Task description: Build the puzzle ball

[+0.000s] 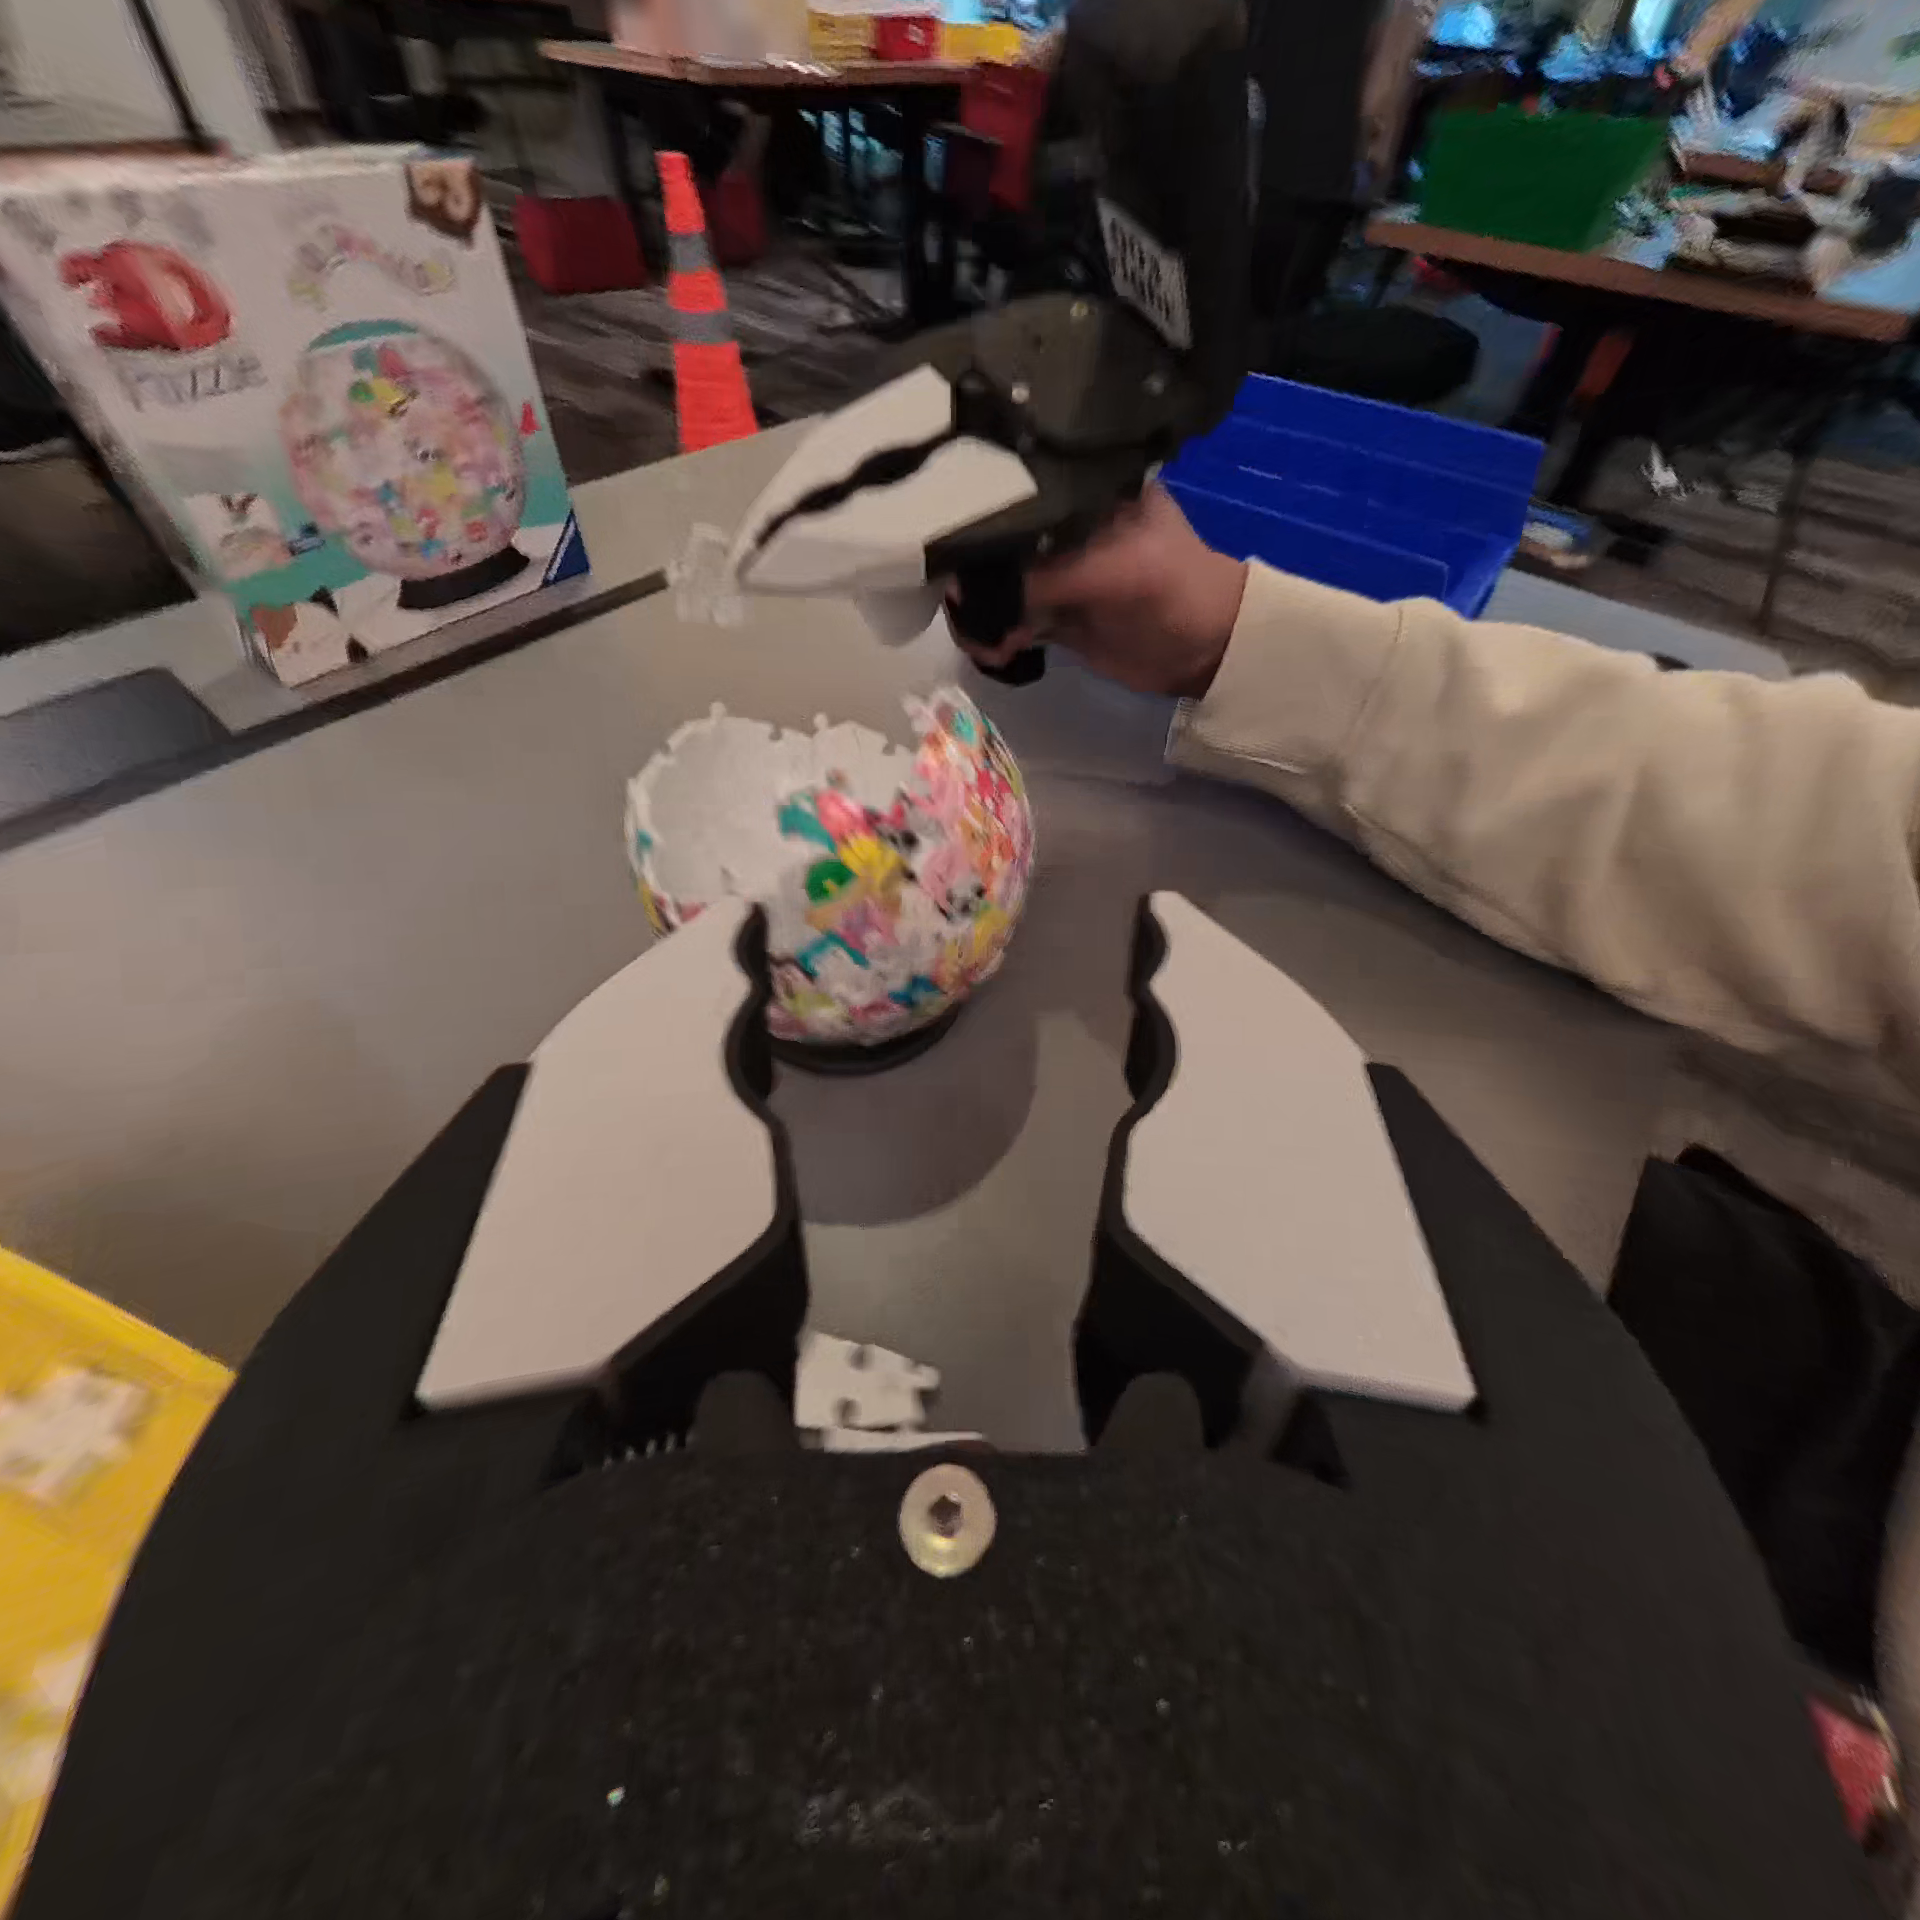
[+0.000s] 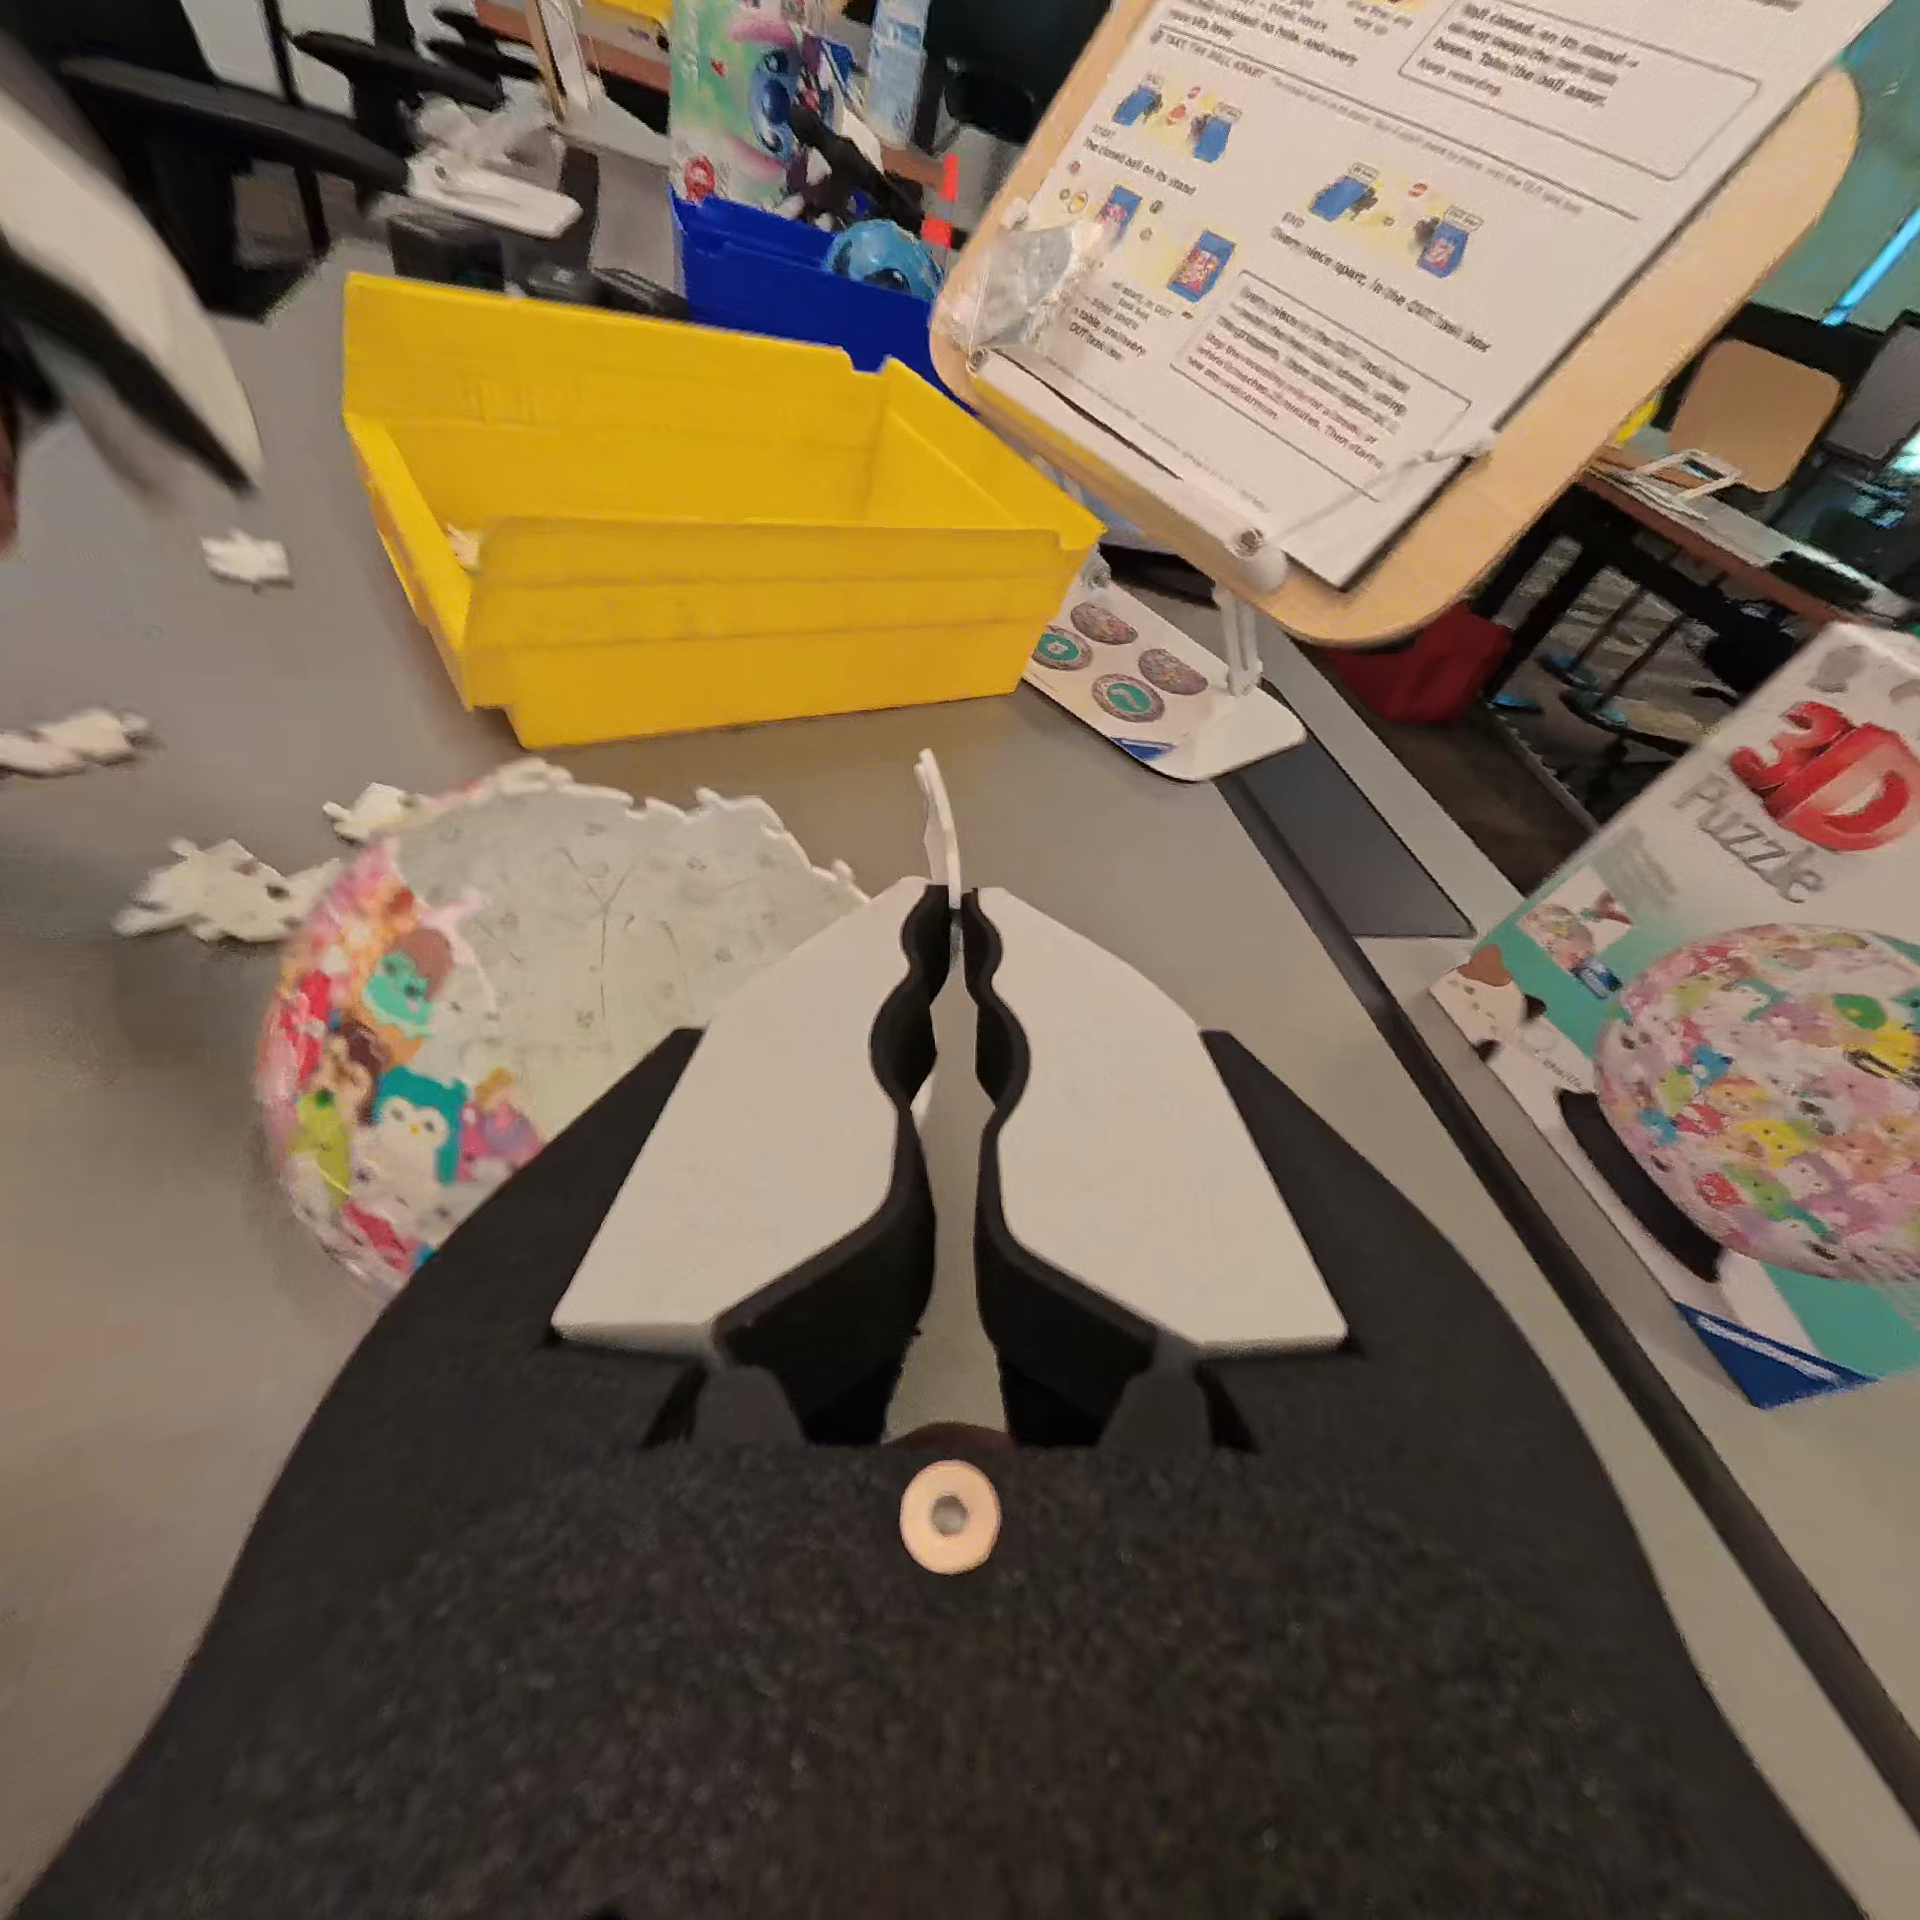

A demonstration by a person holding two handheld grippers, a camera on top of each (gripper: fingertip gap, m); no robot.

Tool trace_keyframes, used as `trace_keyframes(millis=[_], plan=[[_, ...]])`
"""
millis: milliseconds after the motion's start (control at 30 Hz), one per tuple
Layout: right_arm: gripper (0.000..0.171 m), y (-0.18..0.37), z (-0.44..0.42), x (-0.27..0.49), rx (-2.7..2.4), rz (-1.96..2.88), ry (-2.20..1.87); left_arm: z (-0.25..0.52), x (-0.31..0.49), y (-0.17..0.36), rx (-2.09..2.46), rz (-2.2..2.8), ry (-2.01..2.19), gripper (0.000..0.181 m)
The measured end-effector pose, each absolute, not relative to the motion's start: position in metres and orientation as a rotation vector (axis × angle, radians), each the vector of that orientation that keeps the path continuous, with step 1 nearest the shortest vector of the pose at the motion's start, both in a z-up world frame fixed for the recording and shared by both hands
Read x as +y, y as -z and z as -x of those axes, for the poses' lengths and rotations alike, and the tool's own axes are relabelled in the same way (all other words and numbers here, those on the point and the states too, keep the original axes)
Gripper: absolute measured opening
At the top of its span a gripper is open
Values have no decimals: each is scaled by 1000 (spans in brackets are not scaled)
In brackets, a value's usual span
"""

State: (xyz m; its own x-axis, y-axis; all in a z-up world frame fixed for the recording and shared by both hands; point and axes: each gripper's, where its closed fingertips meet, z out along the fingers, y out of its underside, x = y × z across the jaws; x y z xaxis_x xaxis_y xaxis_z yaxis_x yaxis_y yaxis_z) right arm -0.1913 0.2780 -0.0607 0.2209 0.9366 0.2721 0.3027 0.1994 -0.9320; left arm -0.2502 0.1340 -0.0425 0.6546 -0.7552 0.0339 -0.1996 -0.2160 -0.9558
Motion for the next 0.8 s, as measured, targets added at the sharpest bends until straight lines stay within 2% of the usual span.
trace_keyframes(millis=[33, 133, 200, 367, 633, 800], plan=[[2, 61, 186, 284, -1295, 1328, -632, 255, 146, 29, 818, 1735, 596, 52], [2, 53, 182, 276, -1288, 1339, -682, 257, 193, 5, 1033, 1708, 536, 48], [2, 62, 179, 279, -1295, 1371, -630, 254, 224, 25, 1266, 1821, 478, 50], [2, 73, 177, 286, -1301, 1418, -548, 227, 267, 60, 1542, 1891, 443, 27], [2, 75, 190, 285, -1315, 1379, -680, 221, 304, 75, 1601, 1838, 193, 24], [2, 89, 176, 281, -1304, 1412, -607, 212, 299, 72, 1575, 1862, 355, 25]])
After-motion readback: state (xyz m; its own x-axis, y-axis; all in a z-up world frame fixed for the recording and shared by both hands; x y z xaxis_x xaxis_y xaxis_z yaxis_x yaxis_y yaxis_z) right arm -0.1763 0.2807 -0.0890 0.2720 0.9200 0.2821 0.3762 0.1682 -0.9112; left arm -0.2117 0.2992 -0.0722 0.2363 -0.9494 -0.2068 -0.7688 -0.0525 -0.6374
